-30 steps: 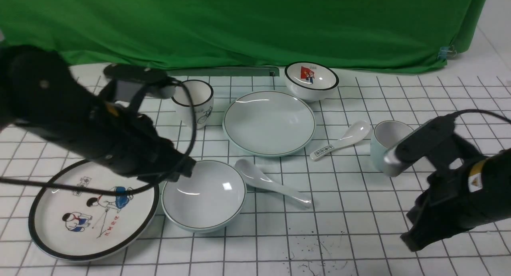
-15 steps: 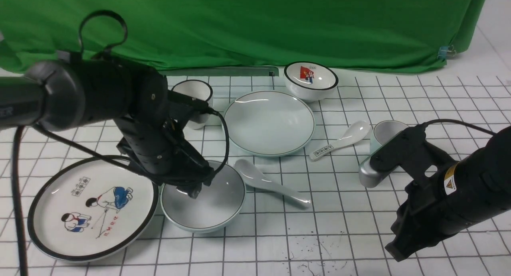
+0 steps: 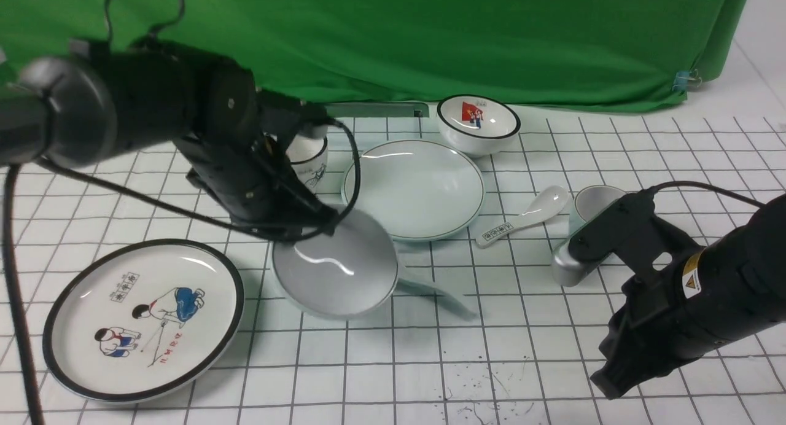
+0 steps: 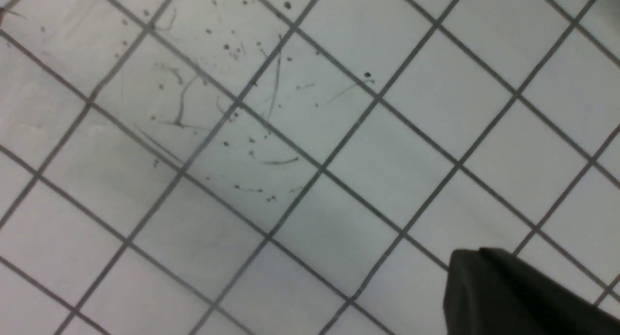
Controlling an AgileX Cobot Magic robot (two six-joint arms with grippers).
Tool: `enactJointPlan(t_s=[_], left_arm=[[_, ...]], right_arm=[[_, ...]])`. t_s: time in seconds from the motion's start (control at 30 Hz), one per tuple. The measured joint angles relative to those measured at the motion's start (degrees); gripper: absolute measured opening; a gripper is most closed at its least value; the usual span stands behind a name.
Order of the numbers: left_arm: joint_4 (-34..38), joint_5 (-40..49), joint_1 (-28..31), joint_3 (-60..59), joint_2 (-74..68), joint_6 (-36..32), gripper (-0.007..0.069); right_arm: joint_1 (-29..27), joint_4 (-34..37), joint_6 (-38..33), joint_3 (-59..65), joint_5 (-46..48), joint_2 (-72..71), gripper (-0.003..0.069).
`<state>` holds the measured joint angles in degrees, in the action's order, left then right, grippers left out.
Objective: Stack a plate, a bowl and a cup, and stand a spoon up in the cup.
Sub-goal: Use the left arm to put the blue rice bowl into the blue large plate in the middle
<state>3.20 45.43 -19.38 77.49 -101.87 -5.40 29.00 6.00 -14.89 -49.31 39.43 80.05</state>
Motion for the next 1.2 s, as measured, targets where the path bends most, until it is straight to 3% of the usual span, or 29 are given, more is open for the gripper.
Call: enactJointPlan(t_s=[0.23,0.37,0.57,1.07,1.2], left_arm=[[12.0,-6.9,-0.1,13.3,-2.2,-3.9,-0.0008],[10.7,-14.4,-0.1,17.0,-11.2,-1.9,-0.0008],[9.9,-15.8,-0.1,22.4,-22.2,-0.7,-0.0008],[5.1,-19.0,-0.1,24.9,-25.5,0.8,0.0006],[3.6,-19.0,-0.1,24.9,-25.5,1.0,0.0077]], right_arm=[[0.0,0.1,0.0,0.0,-3.9,0.1,0.0014],[0.0,0.1,0.0,0.0,-5.2,0.1,0.0014],[0.0,0.1,0.0,0.0,-6.1,0.1,0.0014],[0.0,0.2,0.1,0.0,-6.3,0.1,0.0018],[0.0,0.3,0.1,0.0,-6.0,0.1,0.0021]])
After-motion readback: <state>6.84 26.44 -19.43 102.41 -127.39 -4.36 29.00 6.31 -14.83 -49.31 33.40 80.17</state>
